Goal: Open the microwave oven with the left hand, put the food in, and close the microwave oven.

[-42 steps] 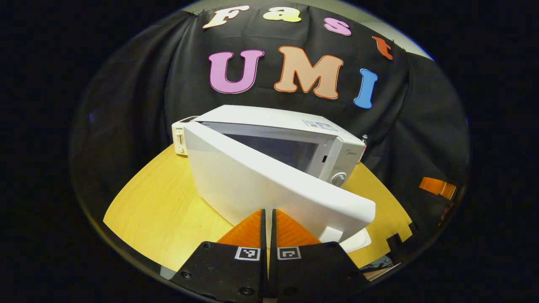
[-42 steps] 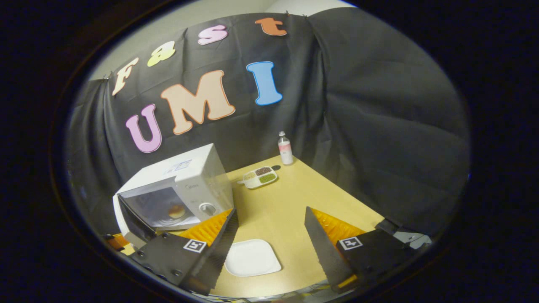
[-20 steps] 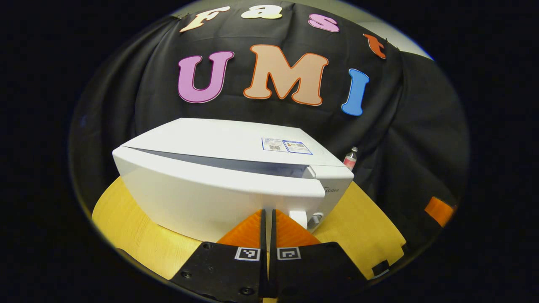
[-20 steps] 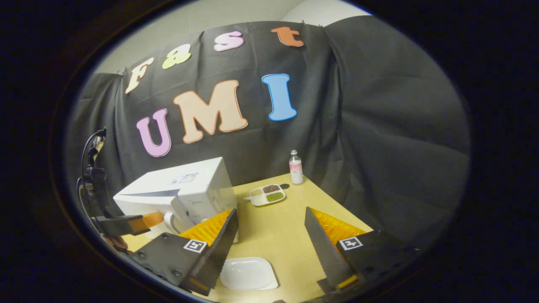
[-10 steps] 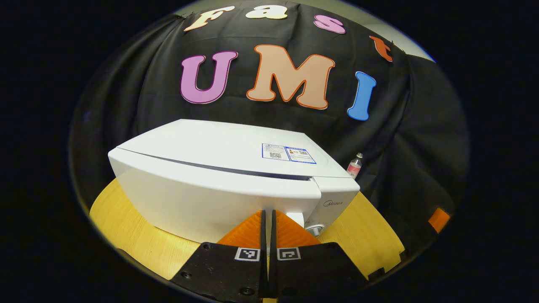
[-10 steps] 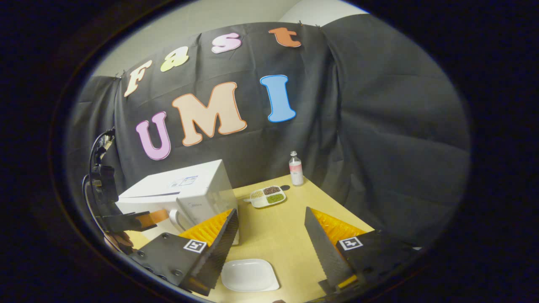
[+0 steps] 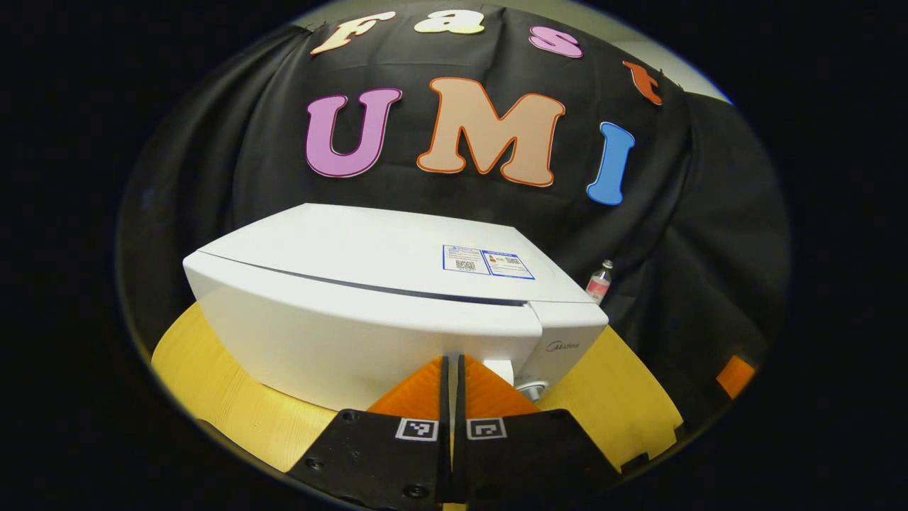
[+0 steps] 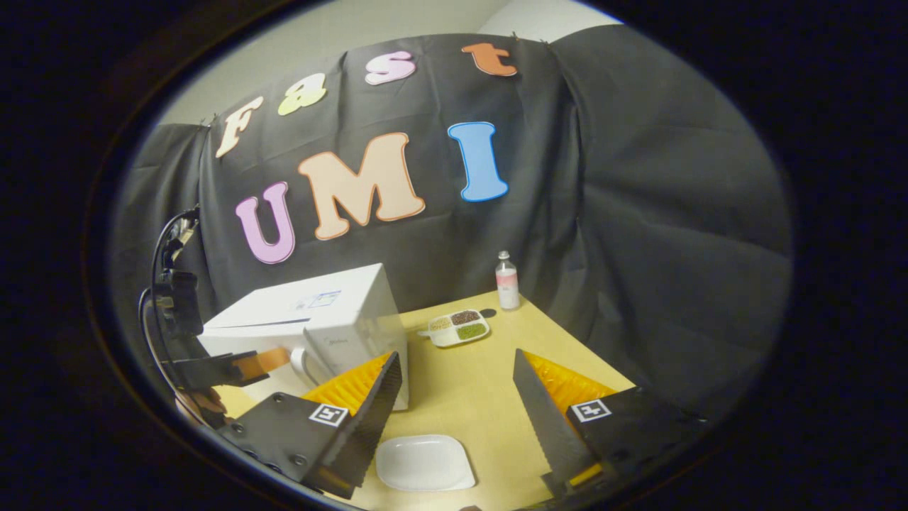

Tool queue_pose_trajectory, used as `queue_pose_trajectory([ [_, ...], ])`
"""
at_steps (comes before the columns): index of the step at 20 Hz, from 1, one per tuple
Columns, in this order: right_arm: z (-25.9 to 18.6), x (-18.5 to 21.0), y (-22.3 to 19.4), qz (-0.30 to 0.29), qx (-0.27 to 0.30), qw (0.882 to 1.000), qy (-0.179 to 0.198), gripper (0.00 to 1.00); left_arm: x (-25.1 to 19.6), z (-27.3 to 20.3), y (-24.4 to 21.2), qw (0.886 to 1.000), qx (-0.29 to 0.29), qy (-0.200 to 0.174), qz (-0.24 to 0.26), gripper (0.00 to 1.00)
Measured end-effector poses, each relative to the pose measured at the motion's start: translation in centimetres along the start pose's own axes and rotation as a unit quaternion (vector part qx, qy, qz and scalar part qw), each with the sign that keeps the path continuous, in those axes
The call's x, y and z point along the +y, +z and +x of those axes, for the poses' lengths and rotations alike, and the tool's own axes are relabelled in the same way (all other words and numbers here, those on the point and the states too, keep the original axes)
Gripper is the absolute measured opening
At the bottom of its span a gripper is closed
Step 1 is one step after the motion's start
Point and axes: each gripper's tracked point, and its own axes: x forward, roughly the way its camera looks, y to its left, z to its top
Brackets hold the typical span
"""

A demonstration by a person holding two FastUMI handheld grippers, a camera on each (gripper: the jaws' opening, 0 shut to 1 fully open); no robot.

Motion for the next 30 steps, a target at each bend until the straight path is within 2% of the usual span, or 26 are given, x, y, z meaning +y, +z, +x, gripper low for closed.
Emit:
queue_pose_trajectory([
  [5,0.2,-0.3,-0.2,-0.001,0.004,1.0,-0.002,0.92,0.1,0.1,-0.1,1.0,-0.002,0.002,0.002,0.01],
  [6,0.2,-0.3,-0.2,0.0,0.004,1.0,-0.001,0.98,0.1,0.2,-0.1,1.0,-0.003,0.001,0.003,0.01],
  [7,0.2,-0.2,-0.1,0.001,0.003,1.0,0.001,0.92,0.2,0.2,0.0,1.0,-0.006,0.0,0.004,0.01],
  [8,0.2,-0.1,-0.2,0.0,0.002,1.0,0.003,0.97,0.2,0.2,0.0,1.0,-0.007,0.0,0.007,0.01],
  [10,0.2,0.3,-0.2,-0.004,0.003,1.0,0.009,0.97,0.4,1.0,0.6,1.0,-0.021,0.003,0.015,0.01],
  [11,0.1,0.5,-0.2,-0.007,0.003,1.0,0.012,0.97,0.6,0.9,-0.2,1.0,-0.002,0.009,0.014,0.0],
  [12,0.0,0.7,-0.2,-0.009,0.002,1.0,0.016,0.92,0.0,0.8,1.0,1.0,-0.009,0.009,0.01,0.01],
  [13,0.0,0.8,-0.2,-0.011,0.002,1.0,0.018,0.97,0.1,0.9,1.2,1.0,-0.015,0.007,0.015,0.01],
  [14,-0.1,0.7,-0.2,-0.013,0.001,1.0,0.017,0.92,0.4,1.1,0.1,1.0,-0.013,0.006,0.017,0.0],
  [20,-0.7,0.6,-0.1,-0.002,-0.004,1.0,0.019,0.92,0.4,0.8,0.4,1.0,-0.018,0.009,0.009,0.01],
  [24,-1.3,0.7,0.2,-0.008,-0.009,1.0,0.02,0.92,-0.2,-1.1,0.9,1.0,-0.026,-0.006,0.013,0.0],
  [27,-1.7,0.8,0.3,-0.012,-0.012,1.0,0.018,0.92,0.3,-3.6,0.6,0.999,-0.03,-0.004,0.012,0.1],
  [30,-2.2,0.8,0.3,-0.016,-0.011,1.0,0.017,0.92,1.9,-6.8,0.0,0.999,-0.03,0.017,0.016,0.4],
])
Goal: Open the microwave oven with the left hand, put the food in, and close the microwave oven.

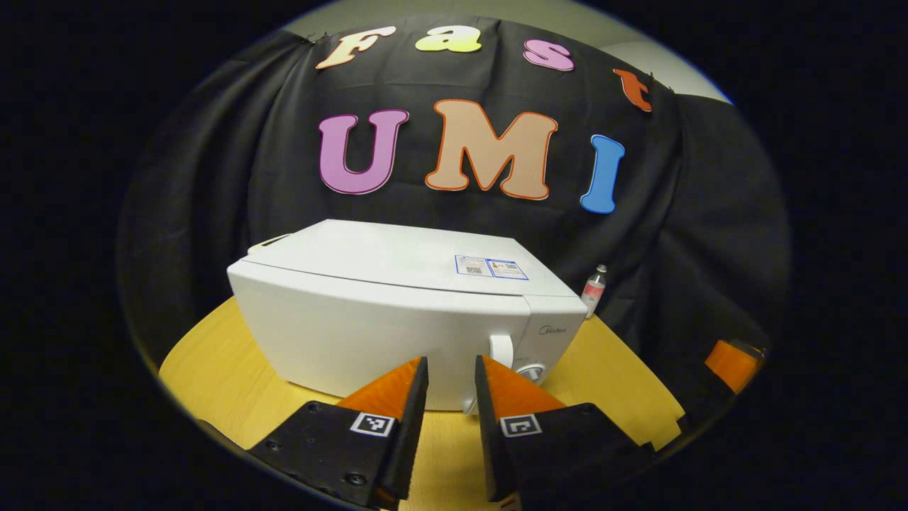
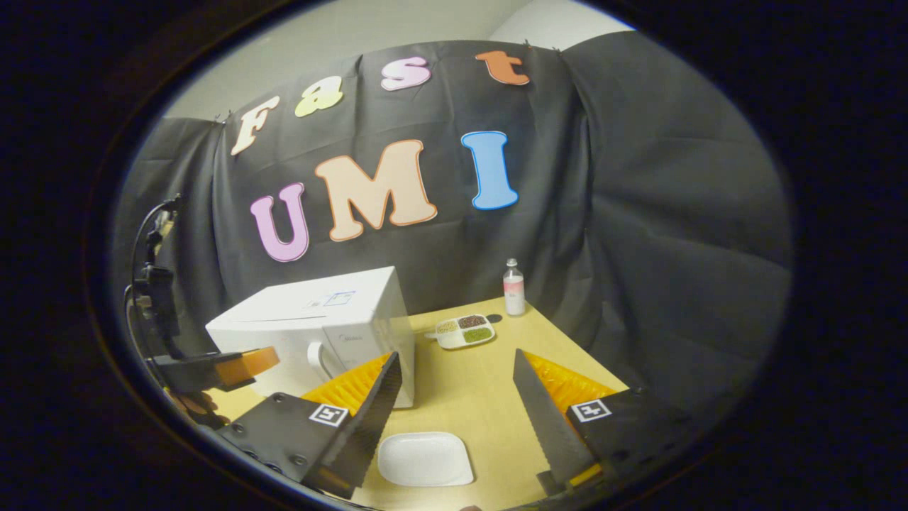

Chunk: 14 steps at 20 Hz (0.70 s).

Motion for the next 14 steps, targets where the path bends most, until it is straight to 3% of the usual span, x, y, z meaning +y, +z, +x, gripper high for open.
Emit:
queue_pose_trajectory([
  [1,-0.2,0.0,0.0,0.0,0.0,1.0,0.001,0.92,0.7,-0.8,-0.1,1.0,-0.002,0.008,0.003,0.44],
  [3,-0.4,0.2,-0.2,-0.001,0.003,1.0,0.004,0.92,1.6,-2.6,-0.5,1.0,-0.001,0.017,0.006,0.6],
  [4,-0.5,0.3,-0.3,-0.001,0.005,1.0,0.005,0.92,1.9,-3.4,-0.8,1.0,0.003,0.018,0.006,0.75],
  [5,-0.6,0.4,-0.3,-0.001,0.006,1.0,0.007,0.92,2.3,-4.5,-0.8,1.0,0.004,0.023,0.007,0.8],
  [6,-0.8,0.7,-0.3,-0.002,0.007,1.0,0.01,0.92,2.5,-5.1,-0.8,1.0,0.002,0.026,0.008,0.95],
  [14,-1.7,1.6,-0.5,-0.032,0.01,0.999,0.025,0.92,3.4,-9.0,-0.3,0.998,-0.016,0.05,0.022,0.96],
])
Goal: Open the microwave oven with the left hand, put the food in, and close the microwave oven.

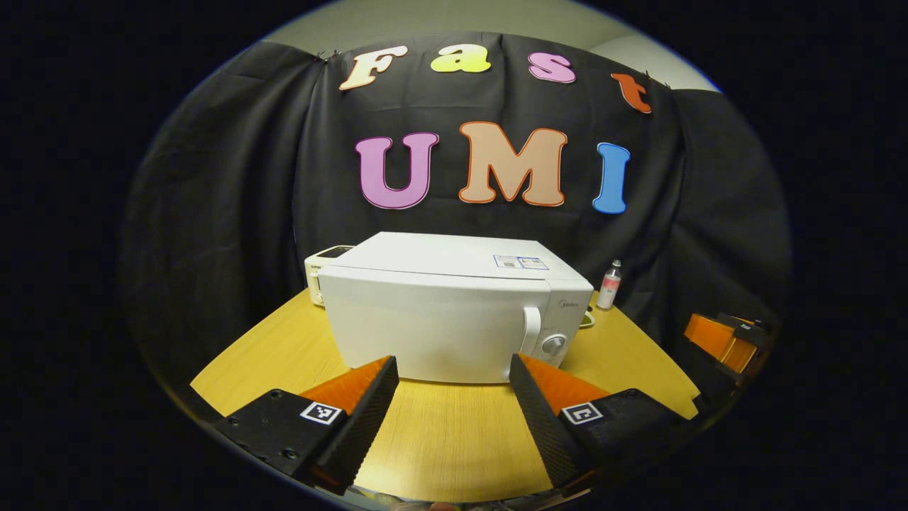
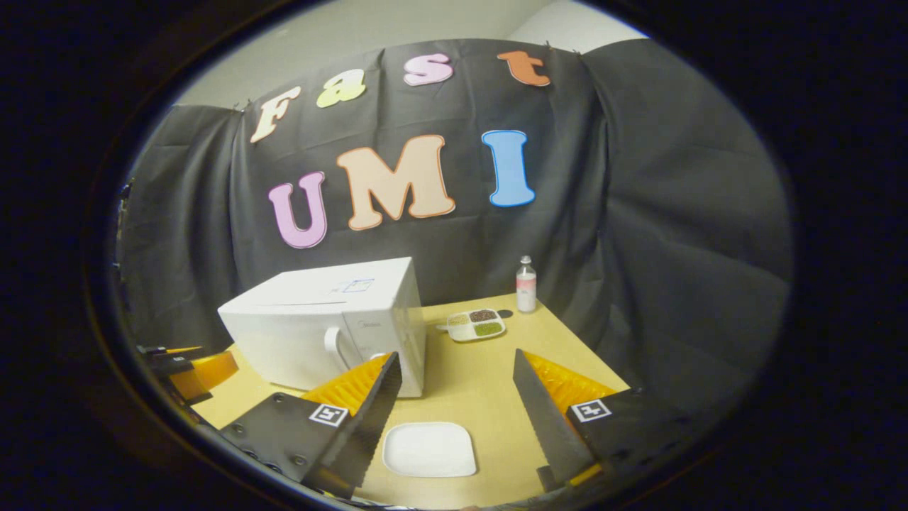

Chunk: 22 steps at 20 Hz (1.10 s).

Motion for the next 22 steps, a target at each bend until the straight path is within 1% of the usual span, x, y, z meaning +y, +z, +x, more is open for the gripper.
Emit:
queue_pose_trajectory([
  [3,-0.1,-0.2,0.3,-0.005,-0.003,1.0,-0.003,0.92,0.0,-0.2,-0.3,1.0,0.004,0.003,-0.011,0.97],
  [7,-0.2,-0.9,0.2,-0.001,-0.003,1.0,-0.011,0.92,0.3,-0.2,-0.3,1.0,0.014,0.005,-0.012,0.97],
  [8,-0.2,-1.1,0.3,0.001,-0.005,1.0,-0.013,0.92,0.3,0.0,-0.1,1.0,0.014,0.006,-0.011,0.99],
  [9,-0.3,-1.4,0.5,0.004,-0.008,1.0,-0.016,0.92,0.4,0.2,-0.1,1.0,0.014,0.008,-0.01,0.96],
  [11,-0.2,-1.8,0.5,0.007,-0.011,1.0,-0.021,0.92,0.3,0.5,0.0,1.0,0.014,0.008,-0.011,0.97],
  [22,0.4,-2.1,0.3,0.009,-0.004,1.0,-0.023,0.92,-0.4,1.3,-0.8,0.999,0.032,0.004,-0.014,0.97],
])
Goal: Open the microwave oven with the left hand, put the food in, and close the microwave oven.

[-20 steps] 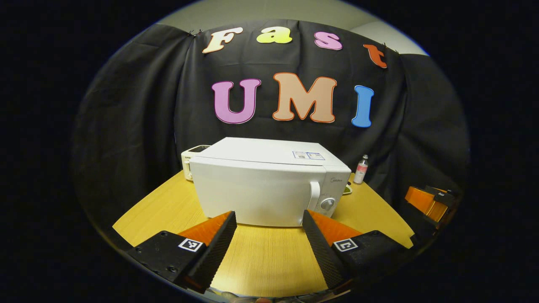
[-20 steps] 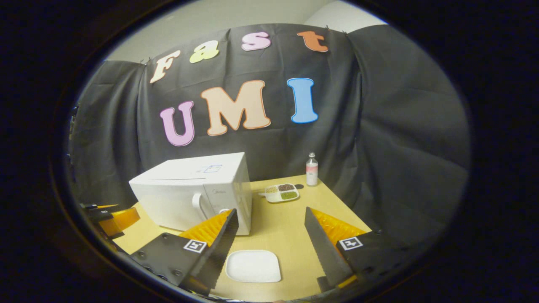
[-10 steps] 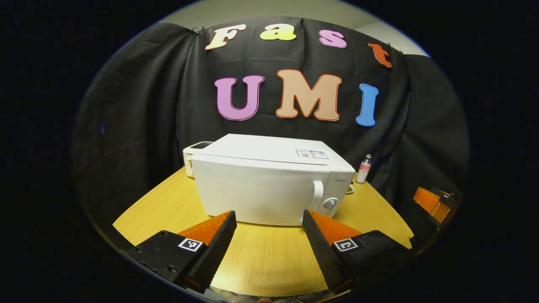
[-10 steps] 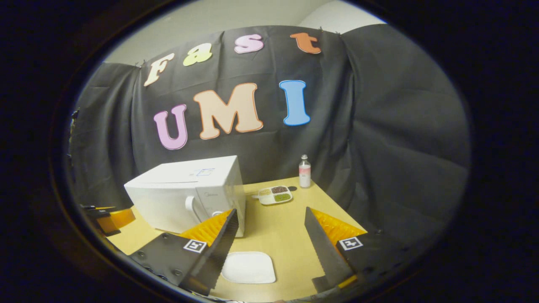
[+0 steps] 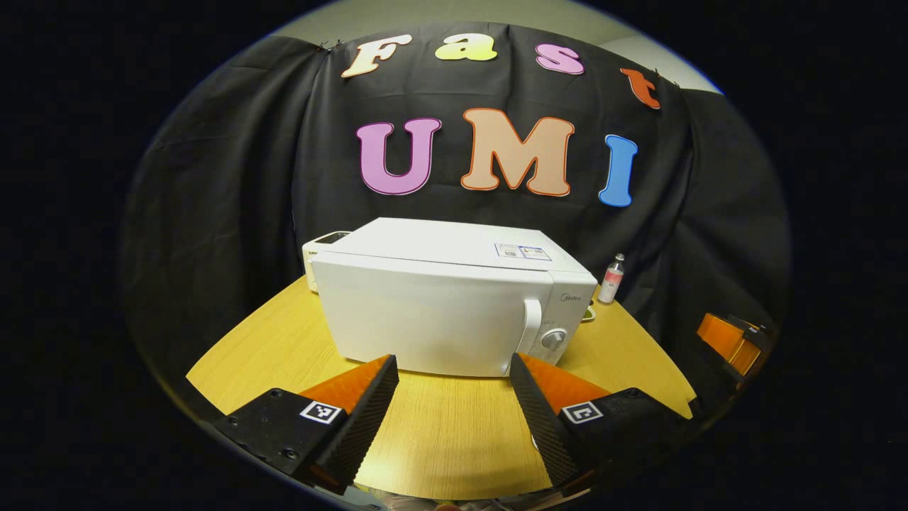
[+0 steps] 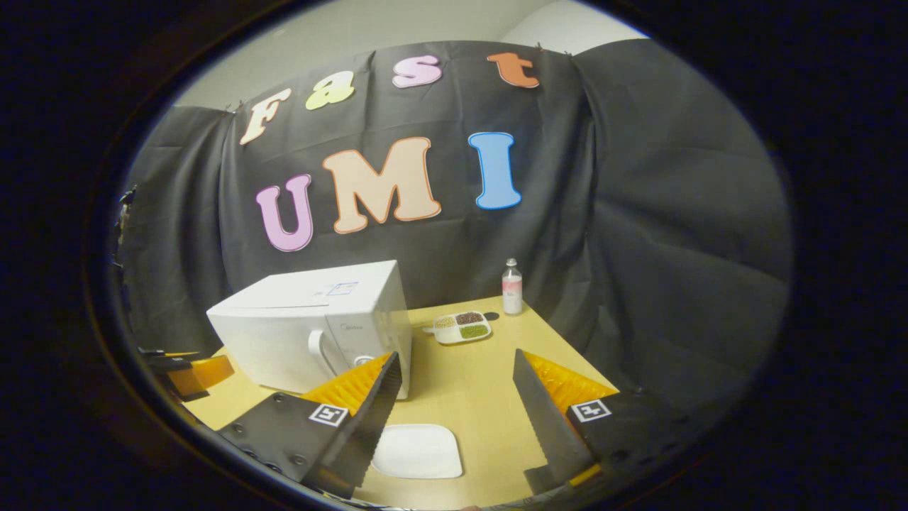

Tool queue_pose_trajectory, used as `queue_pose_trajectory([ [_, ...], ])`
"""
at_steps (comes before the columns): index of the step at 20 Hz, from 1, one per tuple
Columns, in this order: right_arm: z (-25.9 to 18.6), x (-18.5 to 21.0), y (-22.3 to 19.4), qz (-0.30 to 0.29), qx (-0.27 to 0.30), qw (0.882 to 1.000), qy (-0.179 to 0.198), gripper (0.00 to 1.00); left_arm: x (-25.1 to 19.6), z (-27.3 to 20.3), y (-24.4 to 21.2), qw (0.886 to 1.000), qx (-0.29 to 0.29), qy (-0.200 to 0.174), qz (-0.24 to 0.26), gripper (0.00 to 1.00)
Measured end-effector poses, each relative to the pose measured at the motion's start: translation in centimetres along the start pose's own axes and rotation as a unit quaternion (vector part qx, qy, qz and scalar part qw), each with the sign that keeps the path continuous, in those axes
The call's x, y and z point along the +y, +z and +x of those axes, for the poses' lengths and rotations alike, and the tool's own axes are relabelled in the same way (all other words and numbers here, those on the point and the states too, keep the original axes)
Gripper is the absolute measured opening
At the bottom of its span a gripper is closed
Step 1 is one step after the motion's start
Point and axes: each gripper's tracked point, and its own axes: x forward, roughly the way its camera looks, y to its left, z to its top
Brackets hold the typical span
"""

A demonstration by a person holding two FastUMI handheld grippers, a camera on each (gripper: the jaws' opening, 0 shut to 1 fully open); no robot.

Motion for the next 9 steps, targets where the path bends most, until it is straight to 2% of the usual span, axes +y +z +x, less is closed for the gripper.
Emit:
queue_pose_trajectory([
  [9,0.58,-0.07,0.05,0.003,0.001,1.0,-0.002,0.92,-0.05,0.53,-0.28,1.0,0.009,0.004,-0.006,0.97],
])
